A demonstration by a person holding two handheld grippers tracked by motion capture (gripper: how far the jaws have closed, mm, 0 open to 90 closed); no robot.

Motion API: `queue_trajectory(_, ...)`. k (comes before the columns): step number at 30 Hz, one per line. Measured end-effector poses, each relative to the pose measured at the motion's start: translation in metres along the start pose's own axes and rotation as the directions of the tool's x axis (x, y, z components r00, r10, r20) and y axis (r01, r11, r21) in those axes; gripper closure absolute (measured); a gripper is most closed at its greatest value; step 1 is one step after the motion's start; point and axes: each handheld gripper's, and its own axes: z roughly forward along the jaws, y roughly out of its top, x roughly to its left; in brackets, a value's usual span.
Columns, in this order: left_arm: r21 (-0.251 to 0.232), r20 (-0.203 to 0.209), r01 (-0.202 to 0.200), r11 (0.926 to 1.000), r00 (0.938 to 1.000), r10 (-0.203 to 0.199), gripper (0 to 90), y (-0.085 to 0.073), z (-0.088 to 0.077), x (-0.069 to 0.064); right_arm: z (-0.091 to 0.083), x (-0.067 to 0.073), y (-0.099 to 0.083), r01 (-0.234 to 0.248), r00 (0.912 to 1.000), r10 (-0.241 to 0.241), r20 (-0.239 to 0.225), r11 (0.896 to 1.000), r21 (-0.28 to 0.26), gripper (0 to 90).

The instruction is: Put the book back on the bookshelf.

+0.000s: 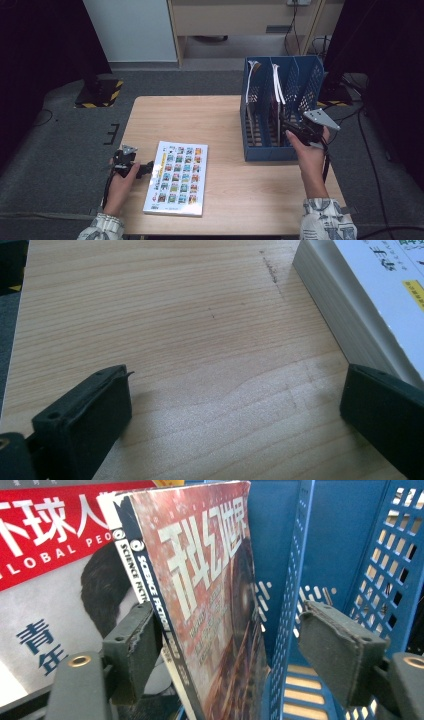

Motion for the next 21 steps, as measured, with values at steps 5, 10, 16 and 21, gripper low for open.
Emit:
queue_trajectory(5,0.0,0.0,0.001,1.0,1.0,-0.001,0.0,0.0,0.0,0.0,-0.002,0.002,-0.001,-0.001,1.0,0.001,-0.01,1.0,0.011,22.7)
queue_trajectory(10,0.0,0.0,0.002,1.0,1.0,-0.002,0.0,0.0,0.0,0.0,-0.005,0.006,-0.001,0.004,0.9998,-0.004,-0.019,1.0,0.008,20.9)
queue_trajectory(16,0.0,0.003,0.0,1.0,1.0,0.0,0.0,0.0,0.0,0.0,-0.012,0.01,-0.006,-0.001,0.9996,0.002,-0.027,1.0,0.023,18.1)
queue_trajectory(21,0.0,0.002,0.0,1.0,1.0,0.0,0.0,0.0,0.0,0.0,-0.02,0.008,-0.005,-0.009,0.9999,0.009,-0.013,1.0,0.008,16.7)
